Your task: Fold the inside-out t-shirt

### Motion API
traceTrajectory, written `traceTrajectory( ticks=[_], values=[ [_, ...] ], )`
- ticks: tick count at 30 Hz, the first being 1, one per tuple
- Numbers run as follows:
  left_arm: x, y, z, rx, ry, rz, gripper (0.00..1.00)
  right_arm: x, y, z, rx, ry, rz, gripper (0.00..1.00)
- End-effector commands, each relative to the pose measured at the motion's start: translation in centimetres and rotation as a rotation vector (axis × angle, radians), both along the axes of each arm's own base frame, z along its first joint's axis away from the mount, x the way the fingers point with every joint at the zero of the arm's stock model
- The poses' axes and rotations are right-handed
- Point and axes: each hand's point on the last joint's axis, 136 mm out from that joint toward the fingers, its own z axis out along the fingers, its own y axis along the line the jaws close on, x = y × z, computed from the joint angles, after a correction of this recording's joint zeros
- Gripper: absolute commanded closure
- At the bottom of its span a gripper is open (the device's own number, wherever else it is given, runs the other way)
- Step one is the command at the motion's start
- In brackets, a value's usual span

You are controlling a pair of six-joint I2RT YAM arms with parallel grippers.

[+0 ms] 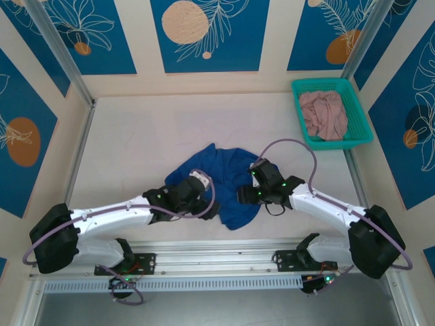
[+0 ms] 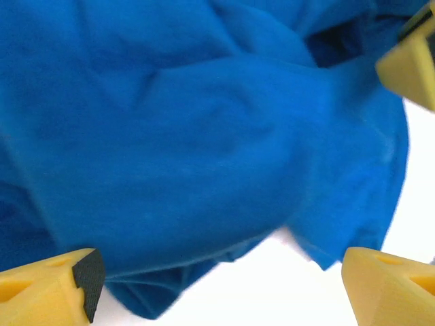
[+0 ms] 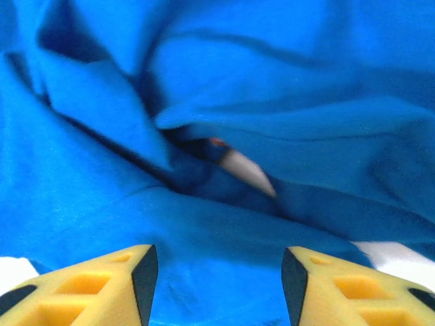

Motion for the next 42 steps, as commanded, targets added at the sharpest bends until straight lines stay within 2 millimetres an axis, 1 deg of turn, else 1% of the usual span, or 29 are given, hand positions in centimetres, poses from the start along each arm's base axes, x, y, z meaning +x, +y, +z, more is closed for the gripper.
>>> traceTrajectory(
  ticks=[1,3,5,8,10,12,13,15,17,18,20,21,22,25,26,29,31,34,38,40,41,42],
  values=[
    [2.0,2.6,1.2,-0.027,-0.003,0.127,0.10,-0.4,2.2,0.4,0.063,0.013,0.106,0.46],
    [2.6,3.6,1.4,-0.030,-0.005,0.162,0.09,-1.2,1.6,-1.2,0.022,0.094,0.089,0.48],
    [3.2,4.7,1.6,-0.002,-0.020,0.198,0.09,-2.5,0.6,-3.4,-0.028,0.197,0.061,0.51],
    [4.3,6.6,1.6,0.006,-0.019,0.267,0.09,-4.4,-0.5,-5.5,-0.062,0.308,0.026,0.54],
    [4.9,7.8,1.6,-0.008,-0.008,0.315,0.08,-5.1,-1.0,-5.8,-0.078,0.337,0.017,0.54],
    [5.5,8.8,1.8,-0.021,-0.010,0.356,0.08,-4.5,-1.0,-4.5,-0.080,0.298,0.022,0.54],
    [5.9,9.4,1.8,-0.028,-0.012,0.382,0.07,-3.9,-0.8,-3.4,-0.065,0.250,0.031,0.54],
    [6.7,10.4,1.6,-0.046,-0.005,0.422,0.05,-2.0,0.5,-0.4,0.006,0.119,0.063,0.50],
    [7.5,11.3,0.9,-0.079,0.027,0.458,0.04,0.4,2.0,2.9,0.092,-0.040,0.084,0.47],
    [8.0,11.5,0.6,-0.095,0.042,0.471,0.04,1.6,2.6,4.1,0.116,-0.101,0.089,0.46],
    [9.0,11.9,-0.1,-0.105,0.069,0.491,0.04,4.7,3.3,6.1,0.133,-0.197,0.072,0.45],
    [9.4,12.2,-0.5,-0.099,0.079,0.500,0.04,6.0,3.4,6.5,0.123,-0.227,0.065,0.45],
    [9.9,12.4,-0.8,-0.096,0.083,0.507,0.04,7.8,3.5,7.0,0.104,-0.266,0.051,0.44],
    [11.5,12.8,-1.8,-0.116,0.117,0.529,0.07,12.6,3.9,6.8,0.061,-0.301,0.018,0.43],
    [11.9,12.8,-2.1,-0.125,0.126,0.530,0.08,14.2,4.1,6.3,0.044,-0.302,0.013,0.42],
    [13.0,12.4,-3.2,-0.136,0.158,0.523,0.14,17.7,5.1,4.9,0.002,-0.285,0.025,0.39],
    [13.5,11.9,-3.8,-0.145,0.172,0.509,0.19,19.0,6.4,4.0,0.005,-0.250,0.060,0.37],
    [13.7,11.2,-4.8,-0.159,0.195,0.493,0.27,20.1,9.1,3.0,0.090,-0.210,0.104,0.35],
    [13.6,10.8,-6.5,-0.168,0.230,0.486,0.40,21.5,11.3,1.0,0.142,-0.142,0.127,0.36],
    [13.5,10.5,-7.3,-0.184,0.247,0.484,0.49,21.9,12.4,-0.1,0.175,-0.098,0.133,0.43],
    [13.5,10.3,-7.5,-0.191,0.252,0.481,0.54,22.1,12.8,-0.5,0.189,-0.084,0.134,0.49],
    [13.6,10.1,-7.6,-0.202,0.252,0.475,0.58,22.5,13.1,-0.5,0.207,-0.077,0.133,0.57]
  ],
)
